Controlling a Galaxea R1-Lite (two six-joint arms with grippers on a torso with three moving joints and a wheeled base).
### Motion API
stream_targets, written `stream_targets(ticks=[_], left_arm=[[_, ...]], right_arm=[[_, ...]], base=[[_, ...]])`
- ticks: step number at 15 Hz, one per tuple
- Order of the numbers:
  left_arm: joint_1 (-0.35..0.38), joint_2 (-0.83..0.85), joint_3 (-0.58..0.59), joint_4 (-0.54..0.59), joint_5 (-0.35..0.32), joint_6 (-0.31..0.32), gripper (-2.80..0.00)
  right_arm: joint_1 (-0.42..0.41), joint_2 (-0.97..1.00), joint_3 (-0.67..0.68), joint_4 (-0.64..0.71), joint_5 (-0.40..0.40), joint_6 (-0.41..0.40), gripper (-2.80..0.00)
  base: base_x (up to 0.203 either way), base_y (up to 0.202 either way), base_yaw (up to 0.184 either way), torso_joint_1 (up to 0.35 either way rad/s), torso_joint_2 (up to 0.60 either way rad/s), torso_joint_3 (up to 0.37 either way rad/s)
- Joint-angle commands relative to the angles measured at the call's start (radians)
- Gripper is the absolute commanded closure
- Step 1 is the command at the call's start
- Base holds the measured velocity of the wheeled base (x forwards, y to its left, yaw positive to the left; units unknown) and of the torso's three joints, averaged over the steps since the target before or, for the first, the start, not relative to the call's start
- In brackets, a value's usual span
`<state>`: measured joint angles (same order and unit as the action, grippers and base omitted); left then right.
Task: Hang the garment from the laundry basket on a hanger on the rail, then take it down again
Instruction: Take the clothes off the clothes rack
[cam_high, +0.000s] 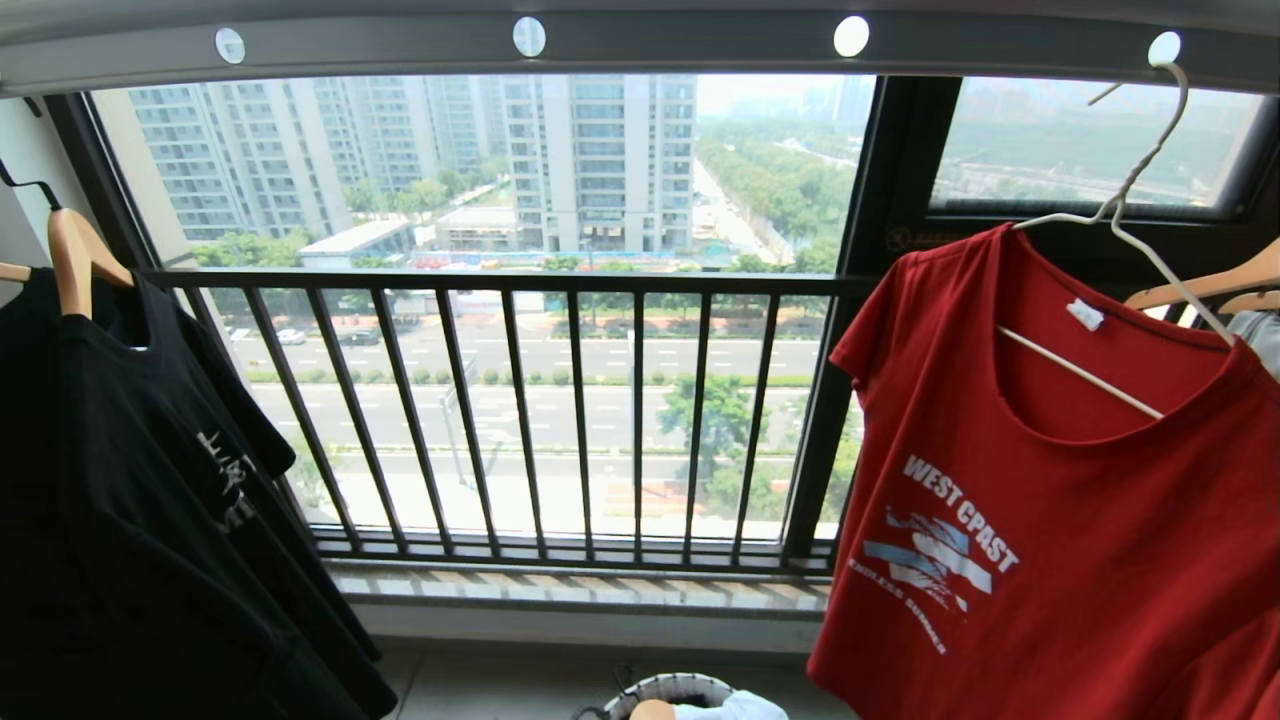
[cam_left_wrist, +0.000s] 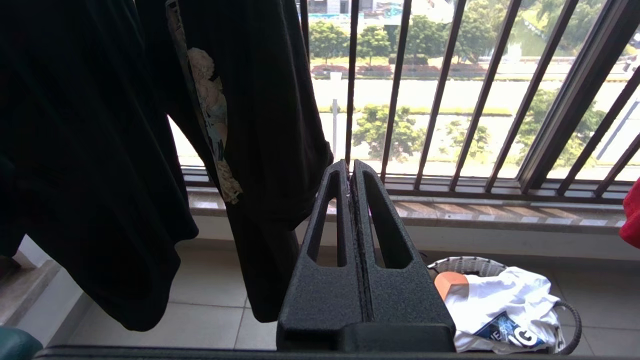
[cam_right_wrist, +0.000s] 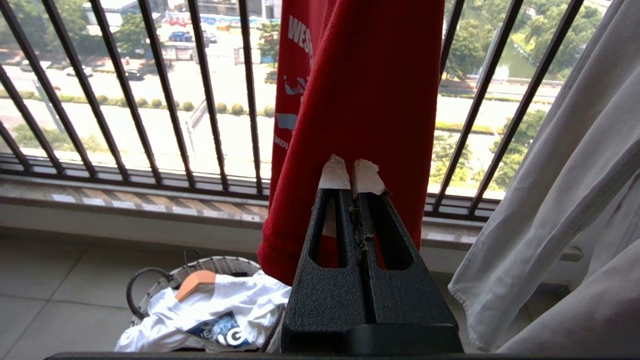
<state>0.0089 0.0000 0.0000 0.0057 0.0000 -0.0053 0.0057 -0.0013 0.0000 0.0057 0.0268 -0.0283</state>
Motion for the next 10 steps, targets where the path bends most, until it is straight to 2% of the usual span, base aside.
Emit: stream_targets(ticks=[1, 10], left_arm=[[0.000, 0.002, 0.000, 0.000, 0.000, -0.001, 0.00], [0.000, 0.002, 0.000, 0.000, 0.000, -0.001, 0.00]], right_arm=[[0.000, 0.001, 0.000, 0.000, 0.001, -0.001, 0.00], [0.000, 0.001, 0.000, 0.003, 0.007, -0.027, 0.00]], base=[[0.000, 0.000, 0.000, 0.000, 0.00, 0.000], [0.000, 0.000, 0.000, 0.000, 0.00, 0.000]])
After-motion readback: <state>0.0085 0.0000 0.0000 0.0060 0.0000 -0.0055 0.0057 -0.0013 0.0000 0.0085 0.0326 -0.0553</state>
